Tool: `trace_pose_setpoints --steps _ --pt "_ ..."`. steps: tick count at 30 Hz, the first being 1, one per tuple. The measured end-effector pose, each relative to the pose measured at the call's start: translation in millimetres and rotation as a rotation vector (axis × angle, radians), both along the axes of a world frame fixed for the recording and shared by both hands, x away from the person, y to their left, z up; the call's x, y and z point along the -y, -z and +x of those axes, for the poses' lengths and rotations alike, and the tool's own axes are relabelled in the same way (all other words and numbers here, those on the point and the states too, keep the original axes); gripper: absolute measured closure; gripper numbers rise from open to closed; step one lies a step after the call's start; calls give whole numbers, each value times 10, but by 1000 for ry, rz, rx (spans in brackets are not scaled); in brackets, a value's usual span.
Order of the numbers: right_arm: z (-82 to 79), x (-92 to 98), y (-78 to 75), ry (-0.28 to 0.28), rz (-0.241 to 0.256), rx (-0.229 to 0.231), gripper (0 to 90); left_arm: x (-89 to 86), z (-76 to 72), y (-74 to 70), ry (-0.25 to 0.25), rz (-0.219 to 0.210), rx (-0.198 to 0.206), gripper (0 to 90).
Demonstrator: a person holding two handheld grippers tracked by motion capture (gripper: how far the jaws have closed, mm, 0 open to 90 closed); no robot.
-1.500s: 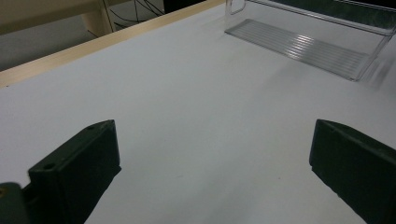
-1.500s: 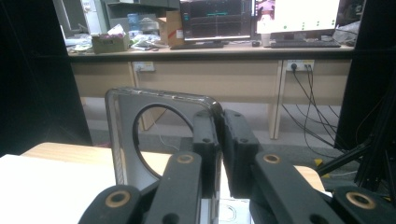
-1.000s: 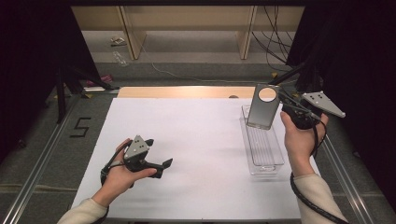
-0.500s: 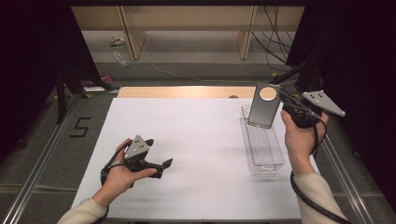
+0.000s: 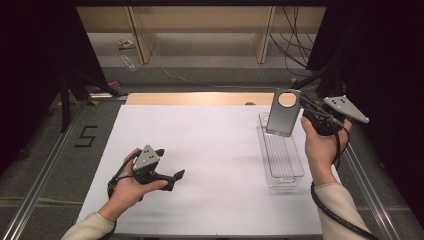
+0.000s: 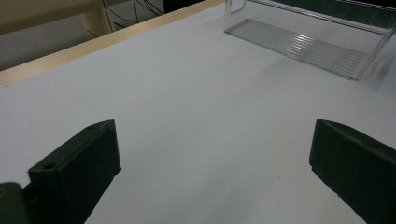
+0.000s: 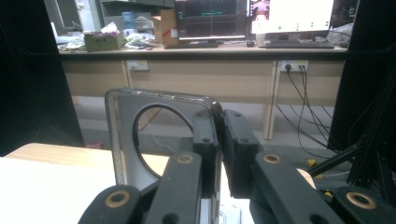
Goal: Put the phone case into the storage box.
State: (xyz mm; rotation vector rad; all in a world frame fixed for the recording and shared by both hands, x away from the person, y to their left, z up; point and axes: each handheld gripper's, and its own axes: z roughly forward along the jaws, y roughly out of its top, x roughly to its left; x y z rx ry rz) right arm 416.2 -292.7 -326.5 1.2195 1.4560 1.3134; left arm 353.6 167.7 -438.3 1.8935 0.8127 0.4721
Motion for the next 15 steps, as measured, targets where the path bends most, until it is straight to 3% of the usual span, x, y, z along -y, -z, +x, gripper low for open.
trace_pose_setpoints --steps 15 --pt "69 5 31 4 -8 -6 846 -1 1 2 -1 0 -1 12"
